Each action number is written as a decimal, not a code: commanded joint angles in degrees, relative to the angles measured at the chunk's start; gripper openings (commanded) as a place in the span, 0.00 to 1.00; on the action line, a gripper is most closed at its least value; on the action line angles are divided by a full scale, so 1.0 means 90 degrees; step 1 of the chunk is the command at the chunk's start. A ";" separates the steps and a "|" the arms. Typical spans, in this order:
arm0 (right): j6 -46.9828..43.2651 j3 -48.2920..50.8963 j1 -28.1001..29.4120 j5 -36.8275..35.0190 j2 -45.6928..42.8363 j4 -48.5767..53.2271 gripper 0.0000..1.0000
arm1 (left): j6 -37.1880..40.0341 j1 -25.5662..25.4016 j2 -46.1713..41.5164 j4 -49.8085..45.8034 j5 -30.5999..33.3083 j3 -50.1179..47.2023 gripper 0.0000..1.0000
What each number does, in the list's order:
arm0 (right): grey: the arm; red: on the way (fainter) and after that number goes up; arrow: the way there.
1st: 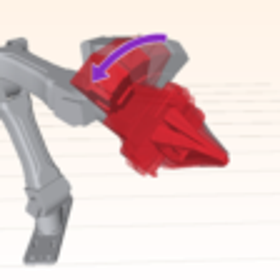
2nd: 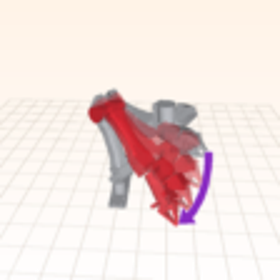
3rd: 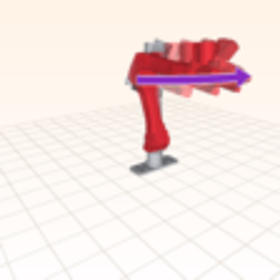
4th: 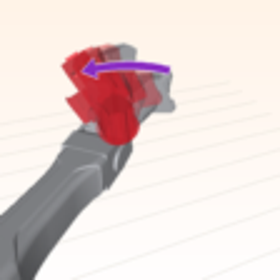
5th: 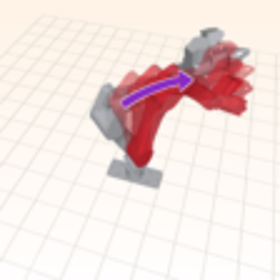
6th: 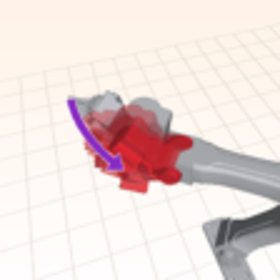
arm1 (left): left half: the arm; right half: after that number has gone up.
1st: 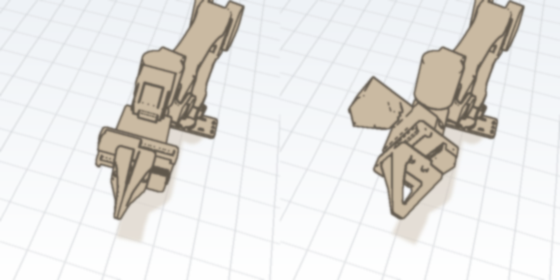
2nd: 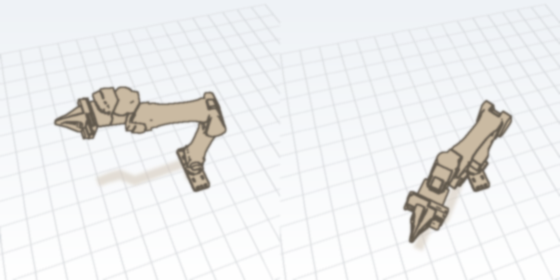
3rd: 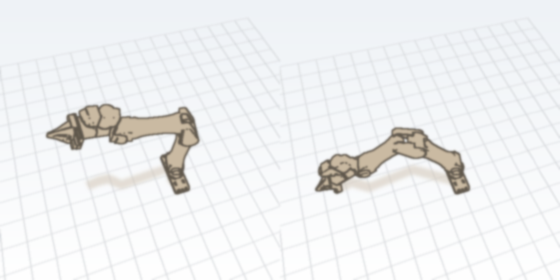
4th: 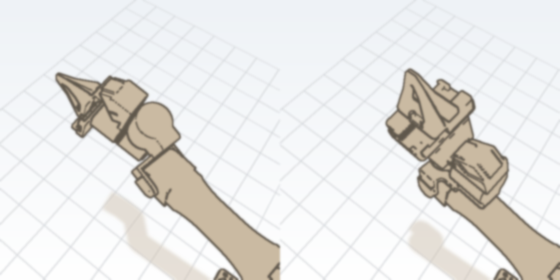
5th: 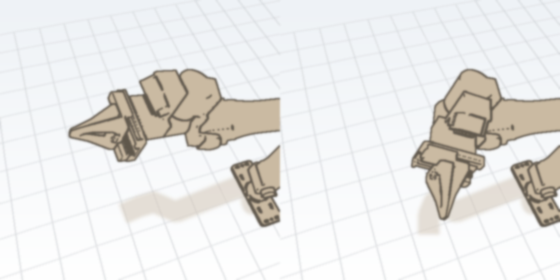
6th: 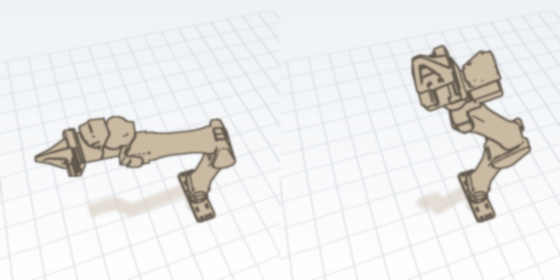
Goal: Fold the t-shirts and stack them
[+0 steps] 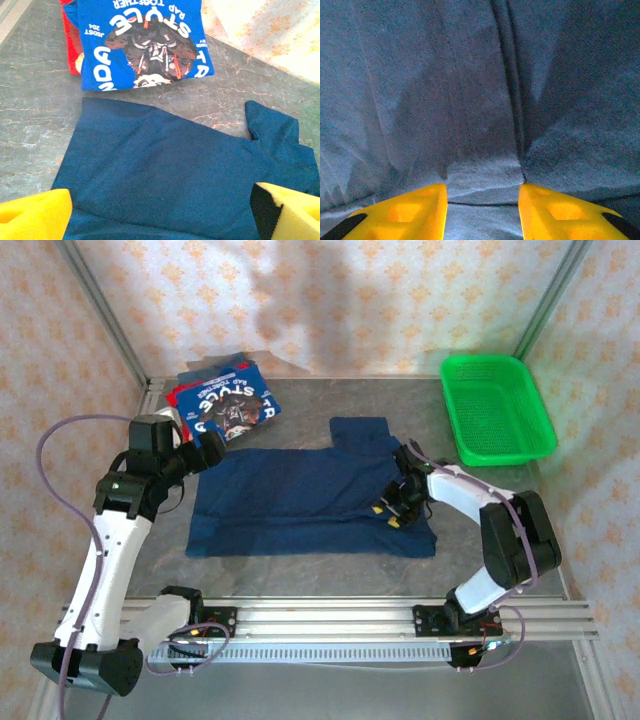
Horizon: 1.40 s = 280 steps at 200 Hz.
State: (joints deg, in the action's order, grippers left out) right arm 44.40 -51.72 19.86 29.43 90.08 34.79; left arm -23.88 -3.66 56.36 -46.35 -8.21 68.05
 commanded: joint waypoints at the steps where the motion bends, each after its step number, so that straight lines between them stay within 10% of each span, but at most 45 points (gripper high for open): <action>1: 0.0146 0.0001 0.0040 -0.0306 0.0172 -0.0280 0.39 | 0.0179 -0.0013 -0.0143 -0.0244 0.0293 -0.0095 0.93; 64: 0.0173 -0.0350 0.0038 -0.0414 0.0486 -0.0281 0.00 | 0.0215 -0.0009 -0.0295 -0.0430 0.0593 -0.0139 0.93; 174: -0.0355 -0.1911 0.0045 -0.0051 0.1443 -0.0003 0.00 | 0.0073 -0.0005 -0.0386 -0.0392 0.0521 -0.0544 0.93; 280: -0.1158 -0.2831 0.0051 0.0707 0.1867 -0.0356 0.42 | -0.0212 -0.0009 -0.0538 -0.0156 0.0423 -0.1458 0.93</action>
State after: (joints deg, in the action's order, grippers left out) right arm 37.17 -75.48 19.97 34.63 108.71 31.97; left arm -24.32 -3.66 52.14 -49.04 -4.23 57.10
